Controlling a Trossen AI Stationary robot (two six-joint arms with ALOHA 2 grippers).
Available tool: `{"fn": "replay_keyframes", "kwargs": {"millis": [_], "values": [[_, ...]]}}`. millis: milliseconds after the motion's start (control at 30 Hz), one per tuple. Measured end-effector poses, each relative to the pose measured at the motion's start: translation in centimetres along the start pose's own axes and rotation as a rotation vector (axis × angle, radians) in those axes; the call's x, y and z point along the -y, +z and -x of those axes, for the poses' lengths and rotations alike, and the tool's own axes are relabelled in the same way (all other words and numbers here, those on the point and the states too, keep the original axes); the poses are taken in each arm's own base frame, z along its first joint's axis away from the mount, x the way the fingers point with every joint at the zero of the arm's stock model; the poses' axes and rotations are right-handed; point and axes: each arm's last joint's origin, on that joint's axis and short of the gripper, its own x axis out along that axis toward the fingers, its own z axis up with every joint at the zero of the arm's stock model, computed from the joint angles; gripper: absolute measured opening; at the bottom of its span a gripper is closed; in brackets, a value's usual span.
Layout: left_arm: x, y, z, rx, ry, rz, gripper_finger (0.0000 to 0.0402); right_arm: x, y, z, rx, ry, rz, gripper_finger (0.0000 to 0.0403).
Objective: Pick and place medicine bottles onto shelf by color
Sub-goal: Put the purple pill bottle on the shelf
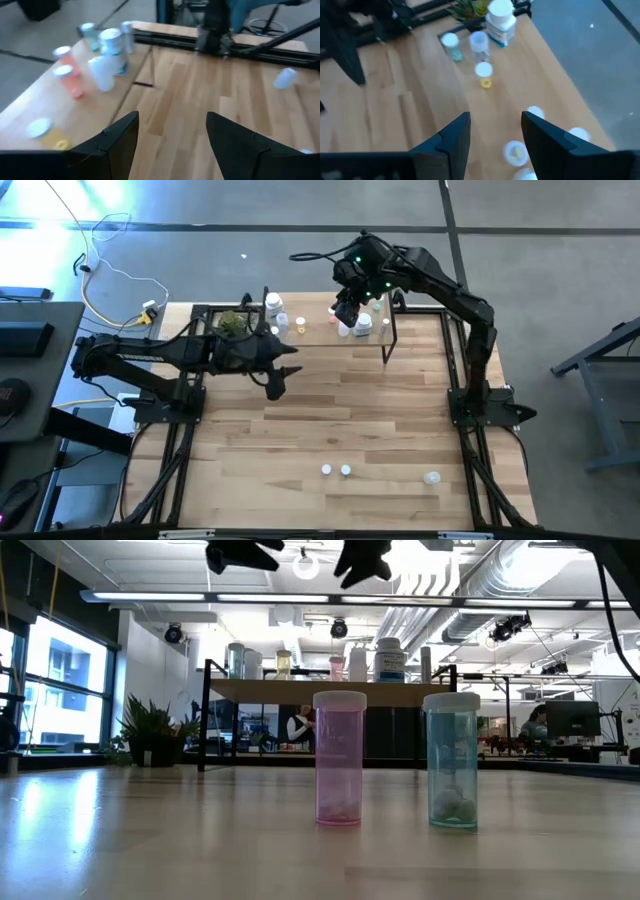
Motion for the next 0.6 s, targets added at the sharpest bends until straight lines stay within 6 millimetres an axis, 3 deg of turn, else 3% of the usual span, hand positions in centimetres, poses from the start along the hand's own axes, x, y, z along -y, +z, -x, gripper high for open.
{"fn": "replay_keyframes", "kwargs": {"millis": [267, 600], "values": [[3.4, -0.8, -1.1, -0.038, -0.156, -0.029, 0.0223, -3.0, -0.1, 1.7, 0.038, 0.034, -0.066, 0.0167], [9.2, -3.1, -3.2, -0.079, -0.262, -0.178, 0.0223, -6.3, -0.6, 1.9, 0.016, 0.074, -0.102, 0.0167]]}}
